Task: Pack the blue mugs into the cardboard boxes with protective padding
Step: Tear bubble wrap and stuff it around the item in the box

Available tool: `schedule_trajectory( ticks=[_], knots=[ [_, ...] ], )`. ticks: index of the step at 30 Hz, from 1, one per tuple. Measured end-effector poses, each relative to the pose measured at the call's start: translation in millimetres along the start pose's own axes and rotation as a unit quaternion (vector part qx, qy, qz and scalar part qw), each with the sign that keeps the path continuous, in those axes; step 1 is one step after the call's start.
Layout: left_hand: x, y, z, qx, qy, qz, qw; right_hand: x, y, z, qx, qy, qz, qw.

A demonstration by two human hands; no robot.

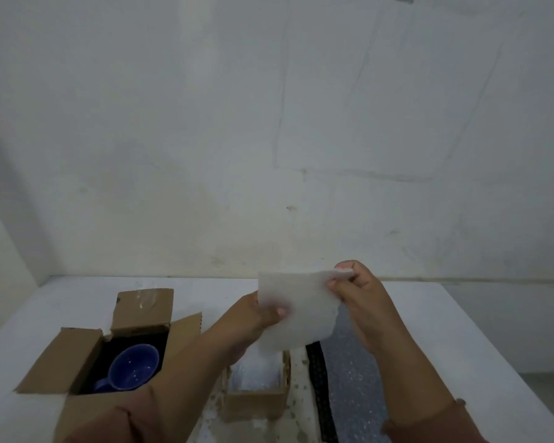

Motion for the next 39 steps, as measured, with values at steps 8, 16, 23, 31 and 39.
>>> schedule_trajectory(
  ticks=[8, 16, 23, 31, 39],
  knots=[
    [-7.3, 13.0, -0.3, 0.0, 0.028, -0.04, 0.999, -29.7, -7.0, -11.1, 0.058, -0.099, -0.106, 0.988],
    [-4.3, 19.5, -2.3, -0.024, 0.065, -0.068, 0.995, -28.8, 2.7, -7.8, 0.016, -0.135, -0.057, 0.989],
    [17.7, 24.9, -3.4, 0.003, 0.217, -0.051, 0.975, -38.7, -9.2, -8.8, 0.047, -0.143, -0.07, 0.986],
    [34.5, 47.1, 0.9, -0.122, 0.238, 0.046, 0.962, -70.4, -23.6, -13.6, 0.124, -0.278, 0.001, 0.952],
    [38.1, 48.7, 6.5, -0.14, 0.15, 0.219, 0.954, -108.5, -54.5, -5.8, 0.095, -0.153, -0.301, 0.937]
  ],
)
Point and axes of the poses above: each hand's wrist, its own z-axis towards the middle knuckle, its own y-axis out of the back of the hand, x = y × z, the point moved 4 cm from there along z, towards the middle knuckle, and after that the axes turned 14 degrees about -x, right-handed, at the moved point
